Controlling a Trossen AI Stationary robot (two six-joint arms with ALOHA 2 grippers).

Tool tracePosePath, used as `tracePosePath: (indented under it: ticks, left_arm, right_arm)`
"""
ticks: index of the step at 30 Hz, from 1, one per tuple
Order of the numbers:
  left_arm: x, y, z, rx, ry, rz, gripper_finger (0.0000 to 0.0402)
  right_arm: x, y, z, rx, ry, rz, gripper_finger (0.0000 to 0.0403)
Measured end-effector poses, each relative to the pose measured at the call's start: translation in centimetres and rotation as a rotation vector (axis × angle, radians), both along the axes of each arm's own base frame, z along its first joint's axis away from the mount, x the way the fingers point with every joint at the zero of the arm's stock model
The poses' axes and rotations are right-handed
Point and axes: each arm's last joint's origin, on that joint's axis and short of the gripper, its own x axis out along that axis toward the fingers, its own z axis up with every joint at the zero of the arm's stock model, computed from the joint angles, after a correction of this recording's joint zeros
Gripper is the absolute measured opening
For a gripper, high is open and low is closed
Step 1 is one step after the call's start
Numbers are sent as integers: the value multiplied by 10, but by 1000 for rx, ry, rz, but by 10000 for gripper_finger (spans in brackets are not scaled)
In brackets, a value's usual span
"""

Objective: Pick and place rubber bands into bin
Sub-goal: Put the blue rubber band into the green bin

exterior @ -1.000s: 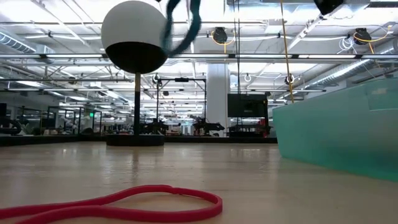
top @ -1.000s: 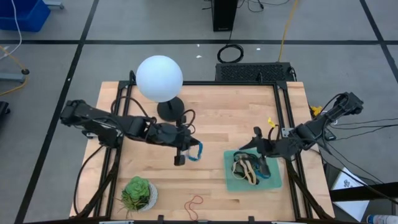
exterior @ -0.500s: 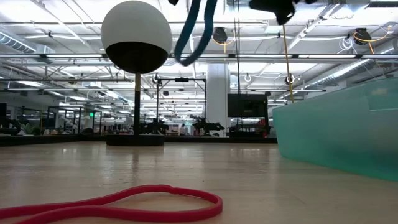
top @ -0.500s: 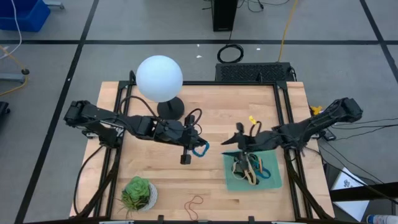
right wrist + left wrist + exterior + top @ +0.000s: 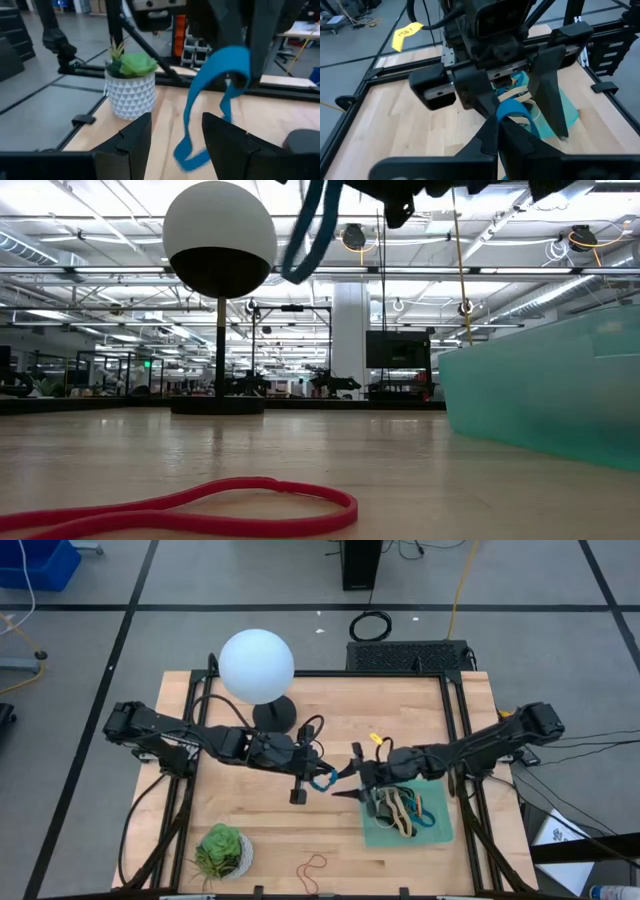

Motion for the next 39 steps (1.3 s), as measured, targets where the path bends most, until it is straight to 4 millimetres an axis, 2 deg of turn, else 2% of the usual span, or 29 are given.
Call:
tracePosePath:
  ticks: [4,11,15,23,39]
  left_arm:
    - [0,0,0,1,0,0,22]
    - [0,0,0,20,-1,-2,8]
    - [0,1,0,31,-2,12,25]
    - [0,1,0,34,-3,18,29]
    - [0,1,0,-4,-1,34,34]
  right_arm:
    - [5,-1,-3,-2,-22,-7,171]
    - [7,-2,-2,12,-48,-2,157]
    - [7,0,0,23,-64,42,119]
    - [7,-1,1,-25,-82,46,8]
    - [7,0,1,-26,-85,46,2]
